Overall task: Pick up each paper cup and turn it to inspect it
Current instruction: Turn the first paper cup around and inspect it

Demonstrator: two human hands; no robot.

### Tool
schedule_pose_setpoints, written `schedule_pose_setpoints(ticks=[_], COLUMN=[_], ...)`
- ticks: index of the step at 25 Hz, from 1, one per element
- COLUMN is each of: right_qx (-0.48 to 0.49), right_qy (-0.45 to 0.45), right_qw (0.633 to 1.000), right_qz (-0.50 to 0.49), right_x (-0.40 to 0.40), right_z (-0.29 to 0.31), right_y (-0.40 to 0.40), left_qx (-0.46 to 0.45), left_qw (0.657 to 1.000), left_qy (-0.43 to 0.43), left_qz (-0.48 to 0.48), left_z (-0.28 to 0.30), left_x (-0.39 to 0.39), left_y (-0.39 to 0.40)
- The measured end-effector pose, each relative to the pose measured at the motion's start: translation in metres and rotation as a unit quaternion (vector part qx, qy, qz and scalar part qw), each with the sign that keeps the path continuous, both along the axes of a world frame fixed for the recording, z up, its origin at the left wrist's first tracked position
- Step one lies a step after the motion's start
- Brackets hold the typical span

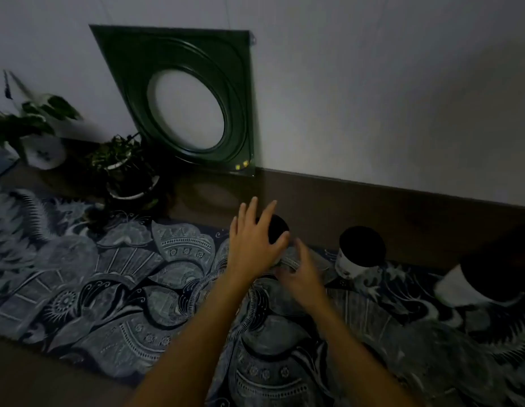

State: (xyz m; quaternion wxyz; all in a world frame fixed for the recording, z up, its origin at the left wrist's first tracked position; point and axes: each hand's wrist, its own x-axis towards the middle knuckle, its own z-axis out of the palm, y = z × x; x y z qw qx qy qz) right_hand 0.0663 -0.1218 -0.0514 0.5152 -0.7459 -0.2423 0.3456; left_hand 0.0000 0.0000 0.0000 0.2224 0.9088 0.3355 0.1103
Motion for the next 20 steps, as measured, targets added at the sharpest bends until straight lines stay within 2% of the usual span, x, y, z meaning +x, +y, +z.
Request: schedule_pose_setpoints(ticks=[3,6,8,10,12,14,17,20], right_qx=[-0.002,-0.038,0.004,0.057,0.088,0.064,0.019,0.012], right_qy=[-0.045,-0.062,-0.015,0.073,0.112,0.040,-0.110,-0.206], right_qw=[0.999,0.997,1.000,0.996,0.989,0.994,0.990,0.974], right_qz=[0.007,-0.025,-0.016,0.004,0.039,0.076,0.088,0.096], right_x=[0.007,0.006,0.007,0.010,0.009,0.002,-0.011,-0.034], right_z=[-0.021,-0.041,-0.040,-0.034,-0.025,-0.013,0.019,0.067], right_y=[0.019,0.037,0.050,0.057,0.044,0.013,-0.047,-0.105], left_qx=[0.105,0.099,0.098,0.087,0.028,-0.092,-0.306,-0.408], left_qw=[0.992,0.990,0.992,0.995,1.000,0.993,0.941,0.892], left_qy=[0.055,0.082,0.058,0.031,0.003,-0.054,-0.137,-0.189], left_qz=[-0.046,-0.058,-0.048,-0.027,0.010,0.045,0.045,0.045], left_z=[-0.015,-0.028,-0.029,-0.029,-0.022,-0.006,0.027,0.056], left_x=[0.015,0.020,0.018,0.012,0.002,-0.013,-0.048,-0.086], left_y=[0.004,0.008,0.010,0.008,0.005,0.003,-0.016,-0.064])
